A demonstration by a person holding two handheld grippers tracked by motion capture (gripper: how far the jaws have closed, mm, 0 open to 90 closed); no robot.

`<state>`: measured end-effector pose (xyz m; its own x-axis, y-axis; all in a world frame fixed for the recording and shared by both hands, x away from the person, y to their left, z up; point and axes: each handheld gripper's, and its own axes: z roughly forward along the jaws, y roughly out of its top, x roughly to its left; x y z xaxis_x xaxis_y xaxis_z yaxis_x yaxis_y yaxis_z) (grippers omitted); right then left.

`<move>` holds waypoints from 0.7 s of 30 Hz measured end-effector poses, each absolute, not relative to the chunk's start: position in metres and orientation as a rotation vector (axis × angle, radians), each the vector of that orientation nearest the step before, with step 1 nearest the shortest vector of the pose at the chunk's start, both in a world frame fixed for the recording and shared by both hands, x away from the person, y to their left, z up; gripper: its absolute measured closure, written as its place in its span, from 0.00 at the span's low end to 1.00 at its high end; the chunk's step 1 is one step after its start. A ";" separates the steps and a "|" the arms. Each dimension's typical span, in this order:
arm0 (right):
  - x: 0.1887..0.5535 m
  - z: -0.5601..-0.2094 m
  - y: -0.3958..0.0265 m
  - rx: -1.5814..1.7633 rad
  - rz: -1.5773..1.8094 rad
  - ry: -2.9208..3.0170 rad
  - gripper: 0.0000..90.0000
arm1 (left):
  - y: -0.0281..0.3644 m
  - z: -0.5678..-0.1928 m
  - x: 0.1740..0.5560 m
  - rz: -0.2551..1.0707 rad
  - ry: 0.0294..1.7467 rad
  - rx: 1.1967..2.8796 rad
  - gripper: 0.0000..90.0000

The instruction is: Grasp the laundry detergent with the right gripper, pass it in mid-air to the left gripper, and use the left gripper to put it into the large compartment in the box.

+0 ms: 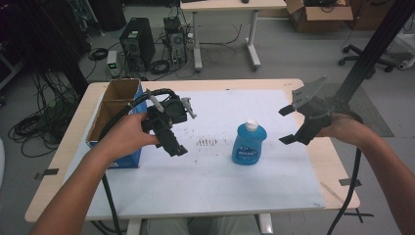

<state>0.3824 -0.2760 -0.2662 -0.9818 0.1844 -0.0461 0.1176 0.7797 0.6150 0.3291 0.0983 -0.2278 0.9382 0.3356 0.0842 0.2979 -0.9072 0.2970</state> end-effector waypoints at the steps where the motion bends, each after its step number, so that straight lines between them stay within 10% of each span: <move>1: 0.382 -0.268 -0.276 0.244 0.986 2.860 0.04 | 0.098 -0.228 0.329 0.192 0.469 2.813 0.05; 21: 0.379 -0.302 -0.282 0.275 1.156 2.794 0.03 | 0.096 -0.231 0.332 0.186 0.474 2.819 0.05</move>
<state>0.3793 -0.2822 -0.3021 -0.9781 0.2064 -0.0282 0.1262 0.6946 0.7082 0.3318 0.0958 -0.2310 0.9380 0.3374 0.0801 0.3018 -0.9080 0.2906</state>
